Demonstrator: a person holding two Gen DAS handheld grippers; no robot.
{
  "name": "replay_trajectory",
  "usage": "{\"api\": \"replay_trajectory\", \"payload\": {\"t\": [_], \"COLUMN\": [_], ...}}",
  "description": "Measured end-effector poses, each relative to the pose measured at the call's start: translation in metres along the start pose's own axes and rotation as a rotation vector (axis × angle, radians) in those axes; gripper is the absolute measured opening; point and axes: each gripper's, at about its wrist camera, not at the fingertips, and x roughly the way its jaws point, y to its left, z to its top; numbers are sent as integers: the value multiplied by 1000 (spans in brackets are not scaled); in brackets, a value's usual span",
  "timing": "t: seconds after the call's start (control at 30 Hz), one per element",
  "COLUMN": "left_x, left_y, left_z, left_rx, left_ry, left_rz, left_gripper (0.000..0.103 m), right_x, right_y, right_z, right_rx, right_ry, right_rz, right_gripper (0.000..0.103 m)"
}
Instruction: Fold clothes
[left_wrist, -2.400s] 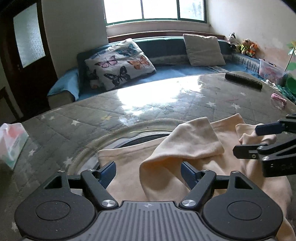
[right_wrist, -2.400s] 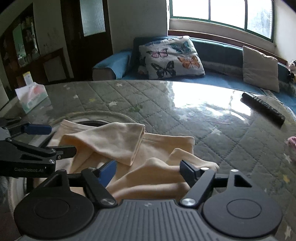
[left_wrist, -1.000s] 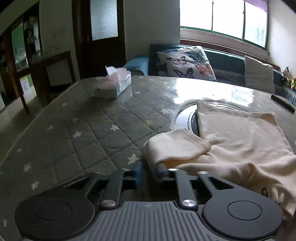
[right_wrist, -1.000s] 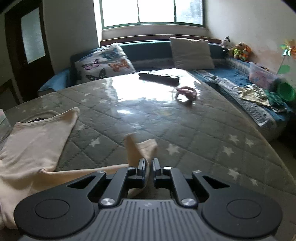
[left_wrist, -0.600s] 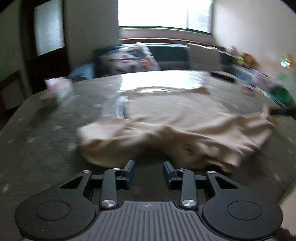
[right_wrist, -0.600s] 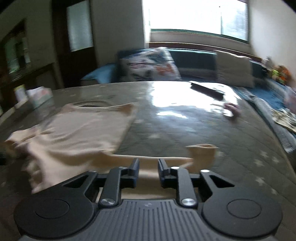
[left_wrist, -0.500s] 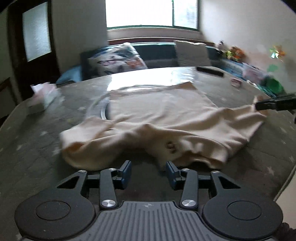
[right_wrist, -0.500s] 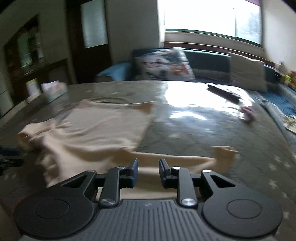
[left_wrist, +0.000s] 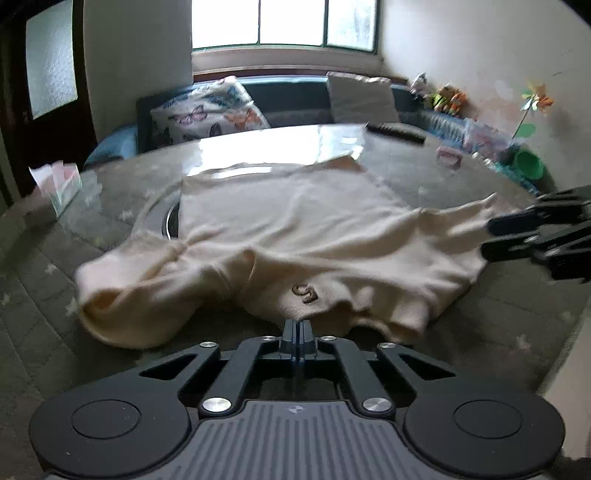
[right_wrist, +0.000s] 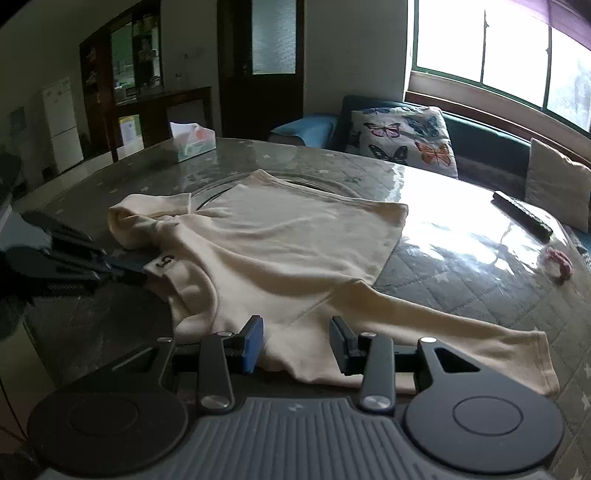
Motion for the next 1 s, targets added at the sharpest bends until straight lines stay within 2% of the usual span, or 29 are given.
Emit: {"api": "replay_trajectory", "payload": {"t": [0.17, 0.23, 0.3, 0.5, 0.63, 0.7, 0.8, 0.93, 1.0], "left_x": [-39, -41, -35, -5, 29, 46, 68, 64, 53], "left_y": [-10, -14, -13, 8, 17, 18, 21, 28, 30], "left_z": [3, 0, 2, 26, 39, 39, 31, 18, 14], "left_rx": [76, 119, 134, 78, 69, 81, 116, 116, 108], "left_ry": [-20, -8, -2, -41, -48, -23, 39, 50, 31], "left_rz": [-76, -71, -40, 45, 54, 60, 110, 108, 101], "left_gripper": [0, 1, 2, 3, 4, 6, 6, 9, 18], "right_x": [-2, 4, 13, 41, 59, 67, 74, 69, 63], "right_y": [4, 7, 10, 20, 26, 28, 31, 36, 34], "right_z": [5, 6, 8, 13, 17, 15, 10, 2, 1], "right_rx": [-31, -38, -44, -62, -74, -75, -93, -143, -146], "right_ry": [-16, -12, -4, 22, 41, 62, 98, 119, 120], "right_rz": [13, 24, 37, 77, 103, 117, 133, 137, 139], "right_gripper": [40, 40, 40, 40, 40, 40, 40, 40, 40]}}
